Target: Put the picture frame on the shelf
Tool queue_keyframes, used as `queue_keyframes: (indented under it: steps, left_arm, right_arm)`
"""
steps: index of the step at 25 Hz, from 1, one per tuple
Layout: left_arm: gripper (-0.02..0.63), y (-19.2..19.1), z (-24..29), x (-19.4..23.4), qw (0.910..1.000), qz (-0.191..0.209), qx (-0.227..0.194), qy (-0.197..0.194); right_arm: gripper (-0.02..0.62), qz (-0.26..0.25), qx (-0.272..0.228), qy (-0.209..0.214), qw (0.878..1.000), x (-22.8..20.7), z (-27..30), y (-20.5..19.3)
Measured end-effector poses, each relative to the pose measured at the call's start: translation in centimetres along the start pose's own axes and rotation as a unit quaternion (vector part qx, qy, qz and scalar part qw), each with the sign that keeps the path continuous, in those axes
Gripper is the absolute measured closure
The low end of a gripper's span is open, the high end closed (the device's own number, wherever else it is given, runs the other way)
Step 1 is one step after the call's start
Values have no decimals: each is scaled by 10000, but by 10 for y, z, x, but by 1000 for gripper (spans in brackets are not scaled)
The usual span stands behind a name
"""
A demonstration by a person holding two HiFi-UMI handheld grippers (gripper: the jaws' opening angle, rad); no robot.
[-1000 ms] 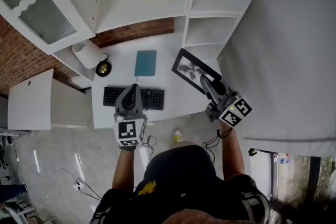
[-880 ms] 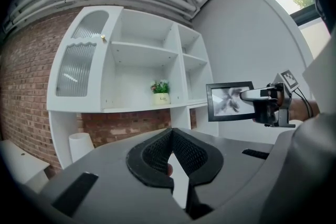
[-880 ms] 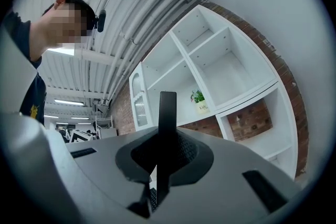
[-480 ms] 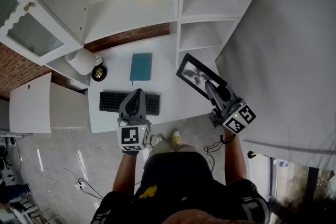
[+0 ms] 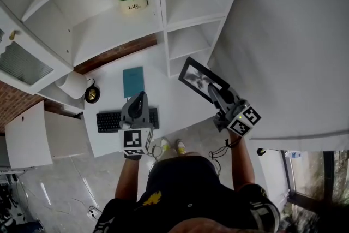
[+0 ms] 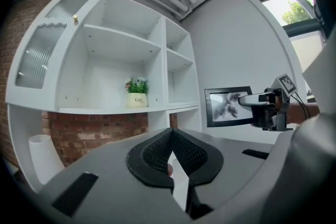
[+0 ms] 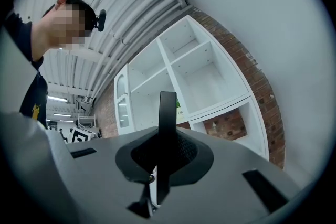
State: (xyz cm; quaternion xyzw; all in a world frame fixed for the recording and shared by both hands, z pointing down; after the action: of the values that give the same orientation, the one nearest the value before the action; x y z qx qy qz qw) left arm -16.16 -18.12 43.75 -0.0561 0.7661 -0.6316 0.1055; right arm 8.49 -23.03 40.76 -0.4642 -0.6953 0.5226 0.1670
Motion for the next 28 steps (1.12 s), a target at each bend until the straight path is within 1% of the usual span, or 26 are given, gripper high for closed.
queue_keyframes:
  steps: [2,5,12,15,17,19,22,28]
  left_arm:
    - [589,0,8,2,9999,-34,-70,-99]
    - [589,-8,12,6,9997,-150,-69,-166]
    - [589,-17,23,29,9992,-271,-104,-291]
    - [589,-21,30,33,9984,-371,-152,-409]
    - [589,-27,39,36,9979,-410,-144,-474]
    - [589,-31,47,39,9981,-393,-105,-465]
    - [589,-31,59,37,9986,-341,-68,-398]
    - [589,-27,83,25,9994,-238,-7,-265]
  right_arm:
    - [580,-75,-41,-88,9999,-2,4,4]
    - [580,-118,-70,-220,9997,-1,8,4]
    - [580,-339,-24,-331,9989,3,28,-4]
    - [580,-587,-141,-507,9969,-6,36,3]
    - [580,-659,-289,-621,9955,-13,43,11]
    - [580,-688,-320,-565,9955,-17,49,16]
    - [580,-723,-233,-380,9964,-24,52,17]
    - [580,-434,-324,-80,9985,-53,67,21]
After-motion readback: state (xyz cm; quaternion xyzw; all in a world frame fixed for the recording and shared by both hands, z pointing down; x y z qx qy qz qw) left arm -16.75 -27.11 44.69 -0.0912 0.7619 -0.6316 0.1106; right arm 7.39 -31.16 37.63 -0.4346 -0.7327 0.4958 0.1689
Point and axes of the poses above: the fingertips, and each gripper's own axes: z forward along the fingers, x to its left, y out of its top, the point moved 3 cm from there along -z, backward along the fingers, and after that the axes turned 15 degrees about -x, right-handed, at the moved point
